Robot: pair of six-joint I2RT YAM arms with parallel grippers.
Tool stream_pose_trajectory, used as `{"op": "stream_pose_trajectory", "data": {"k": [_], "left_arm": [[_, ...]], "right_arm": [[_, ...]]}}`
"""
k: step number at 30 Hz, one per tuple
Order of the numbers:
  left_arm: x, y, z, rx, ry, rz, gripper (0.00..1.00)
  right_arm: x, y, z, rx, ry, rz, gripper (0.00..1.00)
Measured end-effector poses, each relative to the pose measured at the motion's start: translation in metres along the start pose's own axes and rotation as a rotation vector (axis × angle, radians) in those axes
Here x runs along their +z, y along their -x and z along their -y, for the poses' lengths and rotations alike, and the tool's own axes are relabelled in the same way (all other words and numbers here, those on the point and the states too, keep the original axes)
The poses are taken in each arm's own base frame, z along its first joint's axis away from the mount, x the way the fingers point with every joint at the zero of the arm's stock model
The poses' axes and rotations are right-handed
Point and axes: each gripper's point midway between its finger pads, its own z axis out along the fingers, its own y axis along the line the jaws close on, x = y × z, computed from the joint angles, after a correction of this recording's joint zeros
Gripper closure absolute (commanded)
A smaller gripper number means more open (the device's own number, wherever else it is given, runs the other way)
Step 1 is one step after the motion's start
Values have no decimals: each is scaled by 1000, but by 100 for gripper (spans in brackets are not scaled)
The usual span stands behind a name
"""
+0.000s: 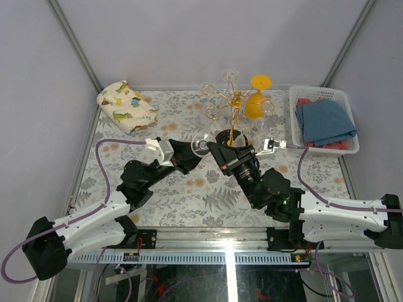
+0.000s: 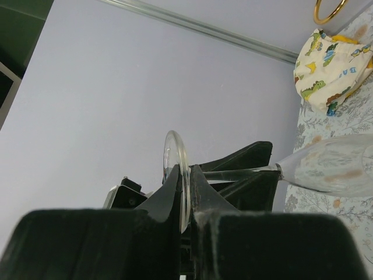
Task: Place the wine glass upside down on the wine glass rack
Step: Turn the wine glass upside down at the wine rack.
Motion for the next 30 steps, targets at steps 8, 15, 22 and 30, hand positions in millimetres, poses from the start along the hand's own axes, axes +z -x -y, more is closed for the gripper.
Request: {"op": "stream_pose_trajectory", "data": {"k": [8,15,22,30], "left_arm": [[0,-3,0,6,-1,-13,83],[1,-4,2,22,-11,-25,100],[1,-5,1,17,-6,-31,100],[-1,-6,-3,6,21,-39,100]], "right_arm": [[-2,3,-6,20,14,-3,100],[-2,4,-5,25,11,0,95],[-3,8,-7,28,14,6,54],[-5,13,-12,38,26,16,44]]}}
